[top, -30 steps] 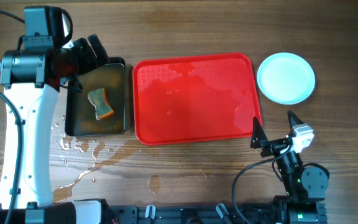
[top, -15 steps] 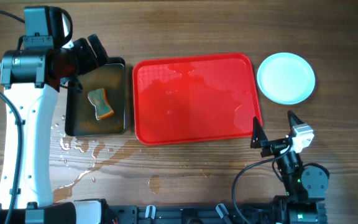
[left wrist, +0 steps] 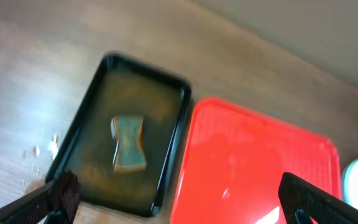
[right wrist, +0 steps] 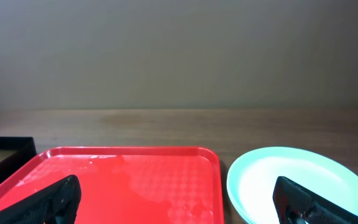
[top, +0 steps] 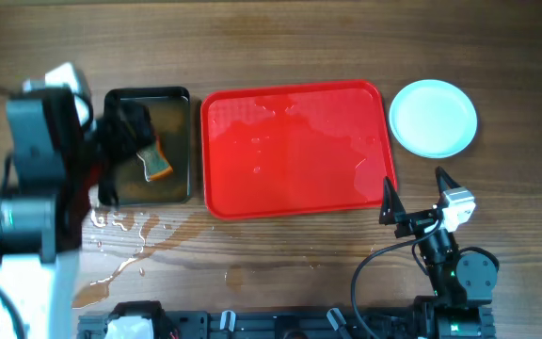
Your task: Clean dirty plates on tray and stack at the side
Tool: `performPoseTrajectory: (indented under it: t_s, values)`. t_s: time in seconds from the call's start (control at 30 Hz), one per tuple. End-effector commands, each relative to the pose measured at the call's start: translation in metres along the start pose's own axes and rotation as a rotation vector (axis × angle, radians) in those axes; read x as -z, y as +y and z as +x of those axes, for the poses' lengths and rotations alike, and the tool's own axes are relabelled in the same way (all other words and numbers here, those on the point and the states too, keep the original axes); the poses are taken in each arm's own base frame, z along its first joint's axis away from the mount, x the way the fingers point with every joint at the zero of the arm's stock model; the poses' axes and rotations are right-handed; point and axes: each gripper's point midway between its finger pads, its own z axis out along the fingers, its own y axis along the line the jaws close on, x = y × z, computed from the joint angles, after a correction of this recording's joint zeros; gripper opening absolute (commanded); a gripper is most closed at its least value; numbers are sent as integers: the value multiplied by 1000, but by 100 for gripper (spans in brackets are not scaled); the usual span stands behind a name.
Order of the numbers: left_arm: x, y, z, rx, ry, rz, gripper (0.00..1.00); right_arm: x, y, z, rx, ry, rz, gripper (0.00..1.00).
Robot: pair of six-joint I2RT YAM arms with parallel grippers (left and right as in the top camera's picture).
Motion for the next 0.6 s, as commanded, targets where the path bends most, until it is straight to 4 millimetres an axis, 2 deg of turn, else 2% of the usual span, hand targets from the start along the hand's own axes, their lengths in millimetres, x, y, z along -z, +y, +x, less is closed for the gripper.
performPoseTrajectory:
  t_s: [0.0, 0.07, 0.17, 0.33, 0.43, 0.57]
  values:
    - [13, 29, 53, -18, -12, -27, 100, 0, 4, -2, 21, -9, -21, 100]
    - [23, 37, 64, -17, -84, -20, 100, 0, 4, -2, 21, -8, -21, 100]
    - [28, 51, 72, -11, -217, -26, 100, 0, 4, -2, 21, -8, -21, 100]
    - [28, 52, 72, -55, -411, 43, 100, 0, 4, -2, 20, -8, -21, 100]
    - [25, 49, 64, -45, -577, 109, 100, 0, 4, -2, 21, -8, -21, 100]
    - [7, 49, 65, -46, -695, 153, 100, 0, 4, -2, 21, -8, -21, 100]
